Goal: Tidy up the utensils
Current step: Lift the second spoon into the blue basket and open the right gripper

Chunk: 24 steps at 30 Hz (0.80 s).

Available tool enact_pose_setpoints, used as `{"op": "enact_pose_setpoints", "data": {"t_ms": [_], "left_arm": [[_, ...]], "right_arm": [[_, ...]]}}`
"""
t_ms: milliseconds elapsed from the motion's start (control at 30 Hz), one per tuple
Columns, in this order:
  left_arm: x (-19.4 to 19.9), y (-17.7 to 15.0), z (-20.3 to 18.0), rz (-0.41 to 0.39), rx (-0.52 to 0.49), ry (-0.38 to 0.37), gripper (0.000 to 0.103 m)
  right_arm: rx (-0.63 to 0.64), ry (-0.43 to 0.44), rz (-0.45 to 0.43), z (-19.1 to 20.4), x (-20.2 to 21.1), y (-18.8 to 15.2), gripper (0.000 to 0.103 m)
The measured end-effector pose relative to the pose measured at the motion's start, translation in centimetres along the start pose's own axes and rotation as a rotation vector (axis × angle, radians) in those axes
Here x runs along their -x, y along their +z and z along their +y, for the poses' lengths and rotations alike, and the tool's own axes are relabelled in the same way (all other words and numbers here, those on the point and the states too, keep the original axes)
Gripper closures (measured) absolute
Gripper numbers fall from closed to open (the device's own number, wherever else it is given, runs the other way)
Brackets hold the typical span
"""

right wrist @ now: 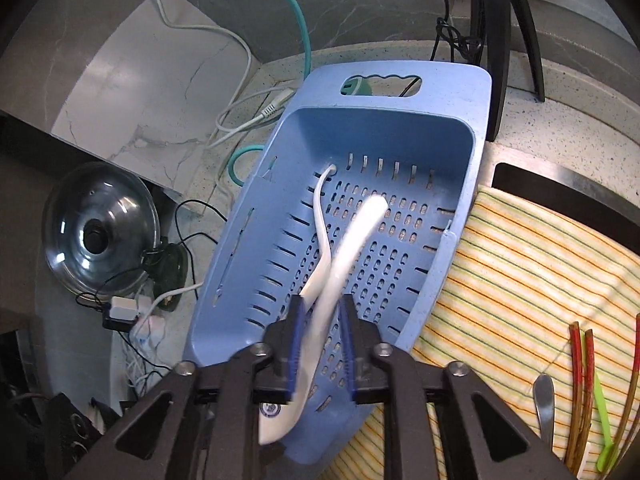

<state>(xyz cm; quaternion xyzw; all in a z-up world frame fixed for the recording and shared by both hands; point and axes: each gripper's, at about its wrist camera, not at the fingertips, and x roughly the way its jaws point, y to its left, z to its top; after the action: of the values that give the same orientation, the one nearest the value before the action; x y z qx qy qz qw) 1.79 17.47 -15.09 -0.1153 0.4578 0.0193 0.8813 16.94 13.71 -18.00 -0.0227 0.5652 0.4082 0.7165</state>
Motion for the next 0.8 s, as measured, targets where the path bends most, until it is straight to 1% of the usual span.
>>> {"op": "enact_pose_setpoints", "data": {"t_ms": [33, 67, 133, 467, 800], "left_arm": [[0.1, 0.1, 0.1, -0.005, 0.001, 0.005, 0.066], [0.3, 0.1, 0.2, -0.010, 0.001, 0.013, 0.059], [0.5, 0.2, 0.4, -0.010, -0.009, 0.020, 0.054], [1.6, 0.2, 0.3, -0.025, -0.015, 0.026, 0.054], [3.1, 0.3, -1.5, -0.049, -0.025, 0.043, 0.054]], "right_arm": [[0.006, -0.010, -0.015, 0.2, 0.1, -0.1, 0.052], [0.013, -0.016, -0.031, 0.3, 0.3, -0.1, 0.049], [0.029, -0.030, -0.038, 0.6, 0.4, -0.2, 0.048], [0.037, -0.037, -0.067, 0.9, 2.3, -0.9, 0.048], [0.058, -0.035, -0.095, 0.5, 5.2, -2.1, 0.048]]}}
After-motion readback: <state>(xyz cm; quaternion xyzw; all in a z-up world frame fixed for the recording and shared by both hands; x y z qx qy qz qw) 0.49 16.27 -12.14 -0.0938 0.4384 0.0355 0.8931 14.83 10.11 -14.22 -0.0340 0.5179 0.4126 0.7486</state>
